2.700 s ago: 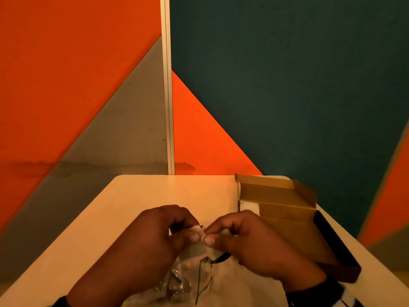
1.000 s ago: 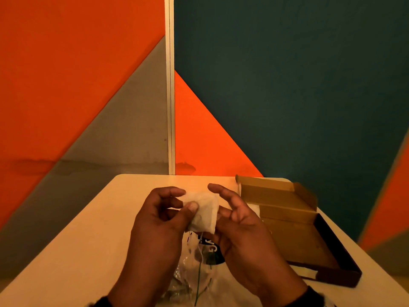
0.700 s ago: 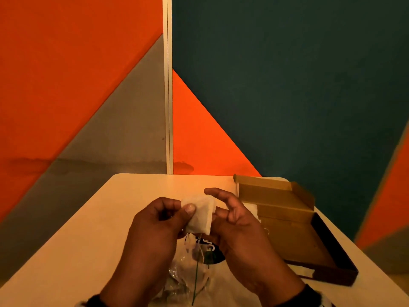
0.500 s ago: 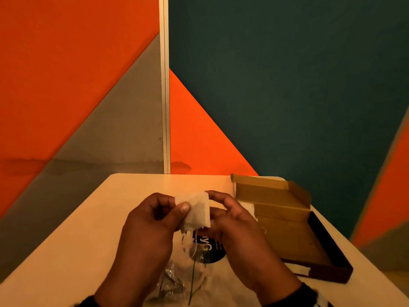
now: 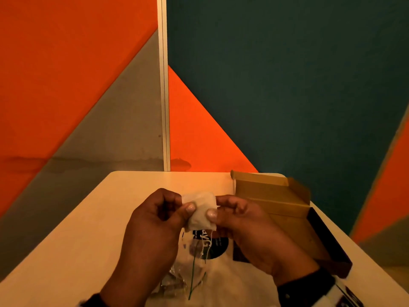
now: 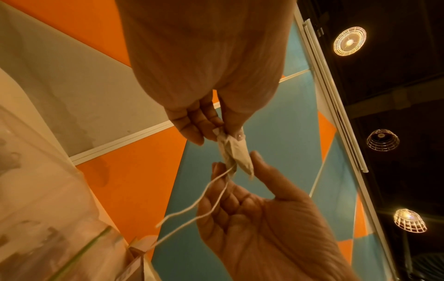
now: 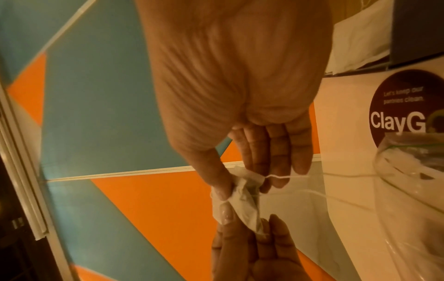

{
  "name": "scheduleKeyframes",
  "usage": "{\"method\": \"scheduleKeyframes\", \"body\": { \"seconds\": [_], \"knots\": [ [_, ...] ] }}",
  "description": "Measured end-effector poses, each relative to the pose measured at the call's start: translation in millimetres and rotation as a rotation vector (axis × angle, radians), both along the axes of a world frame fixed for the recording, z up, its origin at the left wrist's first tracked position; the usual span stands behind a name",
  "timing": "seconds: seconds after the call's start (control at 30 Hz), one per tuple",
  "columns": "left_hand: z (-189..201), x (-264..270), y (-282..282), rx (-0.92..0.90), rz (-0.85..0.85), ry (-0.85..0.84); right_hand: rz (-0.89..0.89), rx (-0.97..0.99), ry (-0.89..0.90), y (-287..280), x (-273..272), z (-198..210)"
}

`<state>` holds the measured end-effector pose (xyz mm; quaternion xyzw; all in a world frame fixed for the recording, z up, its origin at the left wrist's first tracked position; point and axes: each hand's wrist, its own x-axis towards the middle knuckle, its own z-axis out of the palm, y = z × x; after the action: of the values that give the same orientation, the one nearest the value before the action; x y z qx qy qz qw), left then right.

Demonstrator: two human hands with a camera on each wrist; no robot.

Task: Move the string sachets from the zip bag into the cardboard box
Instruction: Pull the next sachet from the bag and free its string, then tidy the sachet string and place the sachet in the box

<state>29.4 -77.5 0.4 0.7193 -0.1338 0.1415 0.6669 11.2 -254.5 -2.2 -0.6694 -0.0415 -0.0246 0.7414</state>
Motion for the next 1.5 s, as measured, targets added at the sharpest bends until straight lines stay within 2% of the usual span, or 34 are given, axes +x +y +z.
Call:
{"method": "scheduleKeyframes", "body": {
  "seconds": [0.17, 0.33, 0.4, 0.5, 0.6, 0.73, 0.87, 0.97, 1.1, 1.3, 1.5],
  "knots": [
    [0.8, -2.0, 1.3, -0.013, -0.053, -0.021, 0.078, -0.060, 0.024, -5.0, 0.9, -2.2],
    [5.4, -2.5, 6.1, 0.023, -0.157, 0.003, 0.056, -0.108, -0.038, -11.4, -1.0, -2.1],
    [6.2, 0.4, 11.6, 0.048, -0.195, 0.027, -0.010, -0.137, -0.042, -20.0, -1.1, 1.0],
    [4.4, 9.8, 21.6, 0.214, -0.086, 0.009, -0.219, -0.244, -0.025, -47.4, 0.1, 4.7],
    [4.2, 15.4, 27.0, 0.313, -0.020, -0.001, -0.401, -0.287, 0.077, -74.0, 0.0, 3.3],
    [-2.4, 19.8, 28.7, 0.428, -0.049, 0.031, -0.487, -0.358, 0.232, -93.5, 2.8, -19.2],
    [-8.9, 23.5, 29.0, 0.563, -0.066, 0.036, -0.469, -0.432, 0.397, -97.7, 10.5, -40.9],
    [-11.8, 24.9, 29.0, 0.618, -0.092, 0.044, -0.428, -0.512, 0.456, -95.4, 12.0, -40.3],
    [-13.6, 26.3, 30.5, 0.664, -0.145, 0.074, -0.376, -0.774, 0.472, -90.3, 12.1, -36.8],
    [-12.0, 29.7, 37.7, 0.758, -0.166, 0.130, -0.377, -0.943, 0.505, -87.6, 20.3, -45.1],
    [-11.4, 32.2, 46.6, 1.009, -0.300, 0.203, -0.405, -0.995, 0.486, -89.5, 26.4, -51.9]
  ]
}}
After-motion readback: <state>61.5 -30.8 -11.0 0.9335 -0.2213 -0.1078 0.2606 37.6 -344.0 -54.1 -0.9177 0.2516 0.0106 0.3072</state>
